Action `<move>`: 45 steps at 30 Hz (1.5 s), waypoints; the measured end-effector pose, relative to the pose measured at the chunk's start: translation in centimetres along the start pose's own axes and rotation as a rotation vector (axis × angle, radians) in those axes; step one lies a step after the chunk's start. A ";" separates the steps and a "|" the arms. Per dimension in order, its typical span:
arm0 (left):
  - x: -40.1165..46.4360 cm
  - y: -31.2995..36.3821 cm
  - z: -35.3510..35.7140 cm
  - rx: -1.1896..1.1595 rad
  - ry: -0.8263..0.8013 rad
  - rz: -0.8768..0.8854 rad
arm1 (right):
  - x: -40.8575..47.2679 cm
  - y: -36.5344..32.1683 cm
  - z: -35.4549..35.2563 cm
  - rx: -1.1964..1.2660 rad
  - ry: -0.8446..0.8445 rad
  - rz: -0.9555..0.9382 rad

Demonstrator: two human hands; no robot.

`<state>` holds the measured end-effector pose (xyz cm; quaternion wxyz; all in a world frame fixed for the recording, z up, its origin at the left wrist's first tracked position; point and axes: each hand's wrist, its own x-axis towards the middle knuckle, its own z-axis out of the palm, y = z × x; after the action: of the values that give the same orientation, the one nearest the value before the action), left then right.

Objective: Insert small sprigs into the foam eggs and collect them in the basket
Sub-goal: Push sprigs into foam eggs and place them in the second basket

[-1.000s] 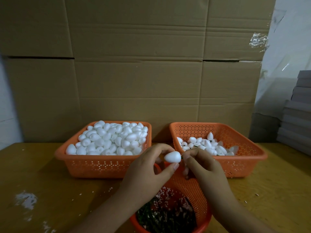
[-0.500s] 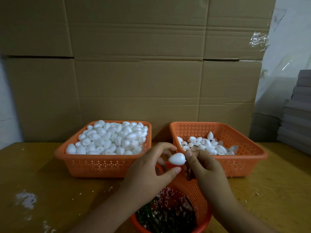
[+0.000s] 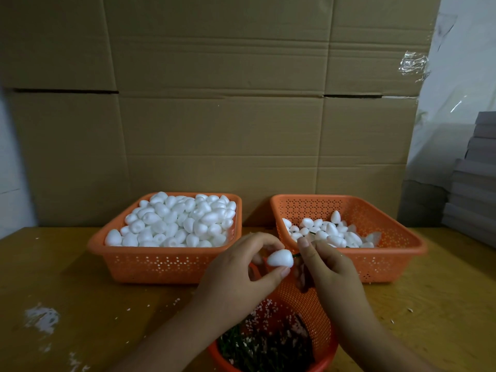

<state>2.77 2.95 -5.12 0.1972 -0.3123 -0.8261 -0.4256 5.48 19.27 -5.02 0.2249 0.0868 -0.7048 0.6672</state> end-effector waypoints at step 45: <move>0.5 -0.9 -0.2 -0.218 0.098 -0.131 | -0.5 0.6 0.1 -0.155 -0.035 -0.093</move>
<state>1.81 2.57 -5.27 0.1740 -0.2563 -0.7829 -0.5396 5.66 19.10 -5.81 0.2493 0.1135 -0.7533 0.5979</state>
